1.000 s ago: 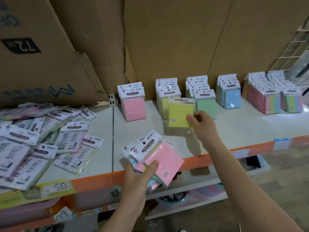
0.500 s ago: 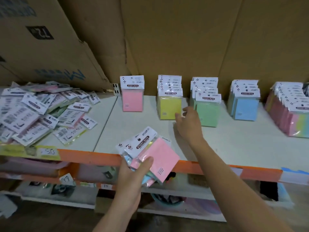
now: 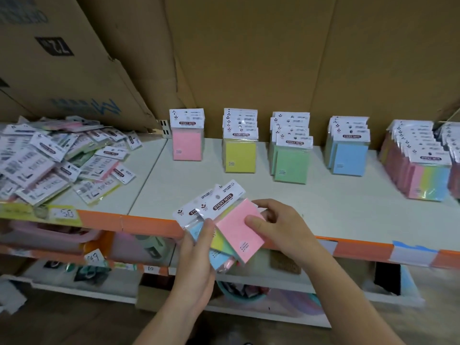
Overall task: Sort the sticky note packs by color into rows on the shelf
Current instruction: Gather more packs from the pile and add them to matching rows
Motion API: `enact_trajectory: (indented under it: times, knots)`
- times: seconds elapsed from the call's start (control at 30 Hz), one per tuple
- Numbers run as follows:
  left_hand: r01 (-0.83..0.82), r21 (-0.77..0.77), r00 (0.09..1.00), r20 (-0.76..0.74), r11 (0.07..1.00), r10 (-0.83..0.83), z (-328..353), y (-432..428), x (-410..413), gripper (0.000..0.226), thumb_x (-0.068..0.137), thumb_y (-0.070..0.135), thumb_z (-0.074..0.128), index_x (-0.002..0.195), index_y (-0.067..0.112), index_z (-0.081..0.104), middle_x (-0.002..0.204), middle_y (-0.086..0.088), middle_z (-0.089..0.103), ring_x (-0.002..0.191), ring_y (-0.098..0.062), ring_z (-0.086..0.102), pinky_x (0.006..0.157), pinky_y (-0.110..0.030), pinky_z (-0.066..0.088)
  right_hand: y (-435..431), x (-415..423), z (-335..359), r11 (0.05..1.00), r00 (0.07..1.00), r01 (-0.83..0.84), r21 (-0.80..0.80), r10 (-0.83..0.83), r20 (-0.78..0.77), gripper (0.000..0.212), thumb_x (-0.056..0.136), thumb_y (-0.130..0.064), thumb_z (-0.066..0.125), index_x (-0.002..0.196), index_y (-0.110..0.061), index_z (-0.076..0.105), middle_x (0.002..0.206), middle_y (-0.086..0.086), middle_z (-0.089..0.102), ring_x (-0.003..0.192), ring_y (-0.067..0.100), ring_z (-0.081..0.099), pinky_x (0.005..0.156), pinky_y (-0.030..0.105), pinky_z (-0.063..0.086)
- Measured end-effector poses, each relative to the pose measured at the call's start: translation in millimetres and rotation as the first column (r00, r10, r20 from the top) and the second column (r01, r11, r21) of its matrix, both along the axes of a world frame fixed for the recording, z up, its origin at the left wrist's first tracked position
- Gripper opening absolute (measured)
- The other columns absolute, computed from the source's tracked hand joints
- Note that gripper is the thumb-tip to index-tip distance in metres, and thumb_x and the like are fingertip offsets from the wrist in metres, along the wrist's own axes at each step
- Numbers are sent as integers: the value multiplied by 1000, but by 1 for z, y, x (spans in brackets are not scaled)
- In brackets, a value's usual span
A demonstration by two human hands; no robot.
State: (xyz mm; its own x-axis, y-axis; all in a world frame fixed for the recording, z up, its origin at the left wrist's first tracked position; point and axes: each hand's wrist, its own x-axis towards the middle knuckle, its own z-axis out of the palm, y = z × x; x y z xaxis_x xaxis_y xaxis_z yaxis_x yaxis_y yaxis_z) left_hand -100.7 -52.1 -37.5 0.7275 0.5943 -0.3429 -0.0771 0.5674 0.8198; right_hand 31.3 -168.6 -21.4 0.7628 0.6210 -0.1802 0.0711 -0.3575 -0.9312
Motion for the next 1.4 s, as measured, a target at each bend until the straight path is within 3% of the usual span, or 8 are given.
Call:
enact_trajectory:
  times: [0.1, 0.23, 0.33, 0.43, 0.57, 0.87, 1.27, 1.4]
  knots:
    - [0, -100, 998, 56, 995, 6, 1, 6, -4, 47, 78, 29, 64, 125, 30, 58, 111, -6, 74, 95, -23, 73, 63, -35, 60, 9, -10, -4, 989, 981, 95, 109, -75, -179, 24, 92, -24, 69, 115, -25, 65, 71, -2, 66, 79, 16, 71, 81, 49, 60]
    - [-11, -87, 998, 56, 996, 16, -2, 28, -17, 55, 74, 14, 65, 127, 28, 57, 113, -6, 74, 99, -25, 72, 66, -36, 60, 37, -22, -9, 977, 978, 178, 114, -164, -125, 16, 92, -28, 69, 106, -21, 68, 85, -3, 76, 83, 12, 73, 70, 29, 55]
    - [-71, -45, 997, 9, 996, 71, -4, 57, -26, 50, 79, 8, 64, 125, 26, 58, 110, -3, 75, 98, -24, 72, 73, -41, 57, 63, -12, -4, 988, 991, 131, 80, -128, -44, 9, 88, -26, 73, 90, -18, 69, 68, -8, 67, 64, 5, 62, 63, 20, 45]
    - [-122, -13, 993, -12, 992, 122, -3, 91, -37, 42, 89, 0, 60, 123, 25, 58, 113, -2, 74, 103, -25, 71, 81, -44, 58, 102, 12, 2, 986, 983, 158, 46, -161, 88, 16, 87, -26, 74, 84, -14, 63, 63, -4, 50, 58, 8, 51, 57, 22, 38]
    - [-175, -11, 984, -24, 985, 174, 0, 132, -47, 47, 91, -1, 60, 133, 20, 53, 121, -6, 71, 111, -29, 67, 96, -52, 52, 170, 40, 0, 974, 958, 223, 35, -226, 175, 19, 86, -26, 71, 78, -20, 55, 72, -3, 58, 67, 12, 57, 58, 26, 41]
    - [-98, -38, 994, 43, 994, 100, -3, 176, -65, 43, 87, -2, 61, 120, 27, 60, 107, 0, 76, 95, -21, 73, 62, -31, 60, 241, 64, -23, 935, 855, 347, -79, -281, 436, 23, 90, -27, 71, 93, -11, 53, 93, 6, 64, 83, 21, 57, 70, 31, 40]
    - [35, -56, 998, 58, 998, -31, -15, 189, -69, 46, 89, -2, 60, 121, 30, 59, 110, 3, 75, 100, -19, 72, 80, -40, 56, 243, 32, -16, 878, 813, 468, -101, -384, 438, 35, 97, -31, 59, 120, -5, 52, 112, 11, 61, 99, 25, 62, 82, 37, 51]
    - [111, -47, 991, 79, 993, -107, -21, 174, -55, 45, 87, -2, 62, 123, 26, 59, 111, 0, 75, 100, -20, 72, 77, -37, 58, 185, -16, -14, 901, 864, 434, 18, -422, 274, 19, 99, -30, 55, 90, -15, 62, 83, -2, 71, 58, 3, 59, 59, 21, 46]
